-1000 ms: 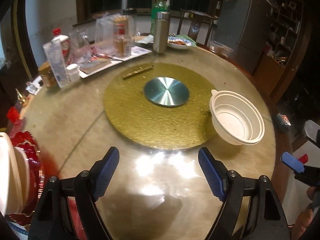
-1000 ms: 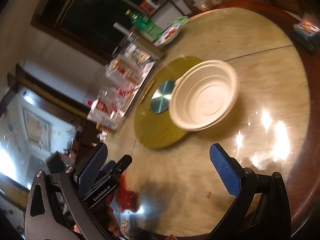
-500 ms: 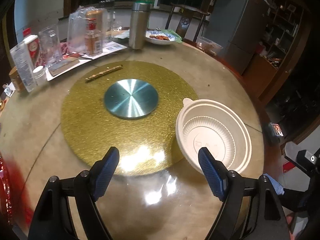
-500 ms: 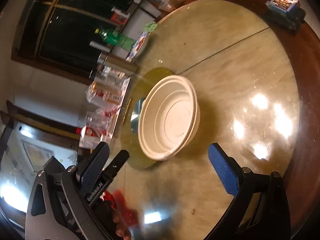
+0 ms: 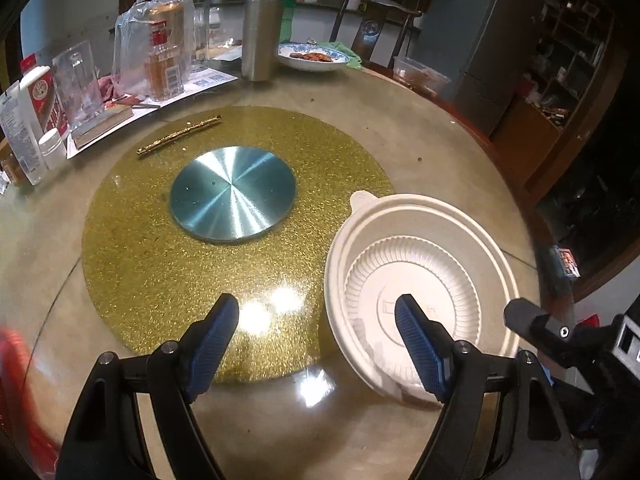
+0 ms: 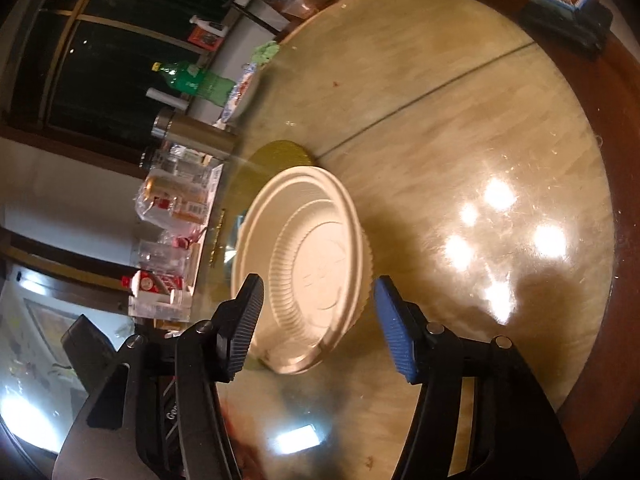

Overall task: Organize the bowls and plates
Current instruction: 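Grasp the beige bowl rim with both grippers, then lift and carry the beige bowl with both grippers to the red plate stack, then lower the beige bowl into the white bowl and open both grippers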

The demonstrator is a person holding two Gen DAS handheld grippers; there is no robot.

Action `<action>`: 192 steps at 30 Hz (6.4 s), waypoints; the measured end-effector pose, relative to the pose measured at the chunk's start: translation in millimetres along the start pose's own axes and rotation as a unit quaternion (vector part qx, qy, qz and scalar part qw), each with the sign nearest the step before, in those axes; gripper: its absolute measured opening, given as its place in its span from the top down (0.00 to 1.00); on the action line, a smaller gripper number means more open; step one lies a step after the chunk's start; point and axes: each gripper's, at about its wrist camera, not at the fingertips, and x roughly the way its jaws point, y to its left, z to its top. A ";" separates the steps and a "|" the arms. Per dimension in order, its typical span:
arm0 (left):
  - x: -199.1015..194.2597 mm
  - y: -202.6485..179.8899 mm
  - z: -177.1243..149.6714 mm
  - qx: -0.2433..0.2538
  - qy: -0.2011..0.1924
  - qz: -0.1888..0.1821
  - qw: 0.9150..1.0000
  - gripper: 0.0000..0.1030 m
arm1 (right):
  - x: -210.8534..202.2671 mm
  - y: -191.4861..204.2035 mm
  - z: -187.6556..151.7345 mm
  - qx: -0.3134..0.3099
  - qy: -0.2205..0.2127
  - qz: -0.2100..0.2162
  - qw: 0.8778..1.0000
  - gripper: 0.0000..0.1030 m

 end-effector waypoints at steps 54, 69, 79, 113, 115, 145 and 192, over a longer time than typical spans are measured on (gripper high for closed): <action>-61.3 84.8 -59.3 -0.013 -0.059 0.052 0.997 0.85 | 17.0 66.1 -115.3 -0.147 -0.032 -0.003 0.989 0.91; -84.5 95.7 -67.3 -0.021 -0.069 0.047 0.996 0.85 | 5.9 78.7 -131.8 -0.166 -0.027 0.007 0.986 0.91; -97.2 109.9 -77.4 -0.031 -0.071 0.049 0.996 0.84 | 5.8 86.5 -144.8 -0.178 -0.016 0.015 0.984 0.91; -128.7 142.0 -85.7 -0.056 -0.093 0.050 0.993 0.84 | 3.6 125.3 -176.3 -0.223 -0.007 0.035 0.974 0.91; -128.9 142.2 -85.9 -0.056 -0.093 0.050 0.993 0.84 | 3.4 125.2 -176.6 -0.223 -0.006 0.036 0.974 0.91; -169.4 185.6 -91.9 -0.092 -0.126 0.088 0.984 0.84 | 21.9 169.2 -196.3 -0.268 0.024 0.083 0.959 0.91; -231.1 288.8 -115.4 -0.182 -0.147 0.200 0.951 0.83 | 82.2 281.7 -285.7 -0.367 0.139 0.140 0.909 0.91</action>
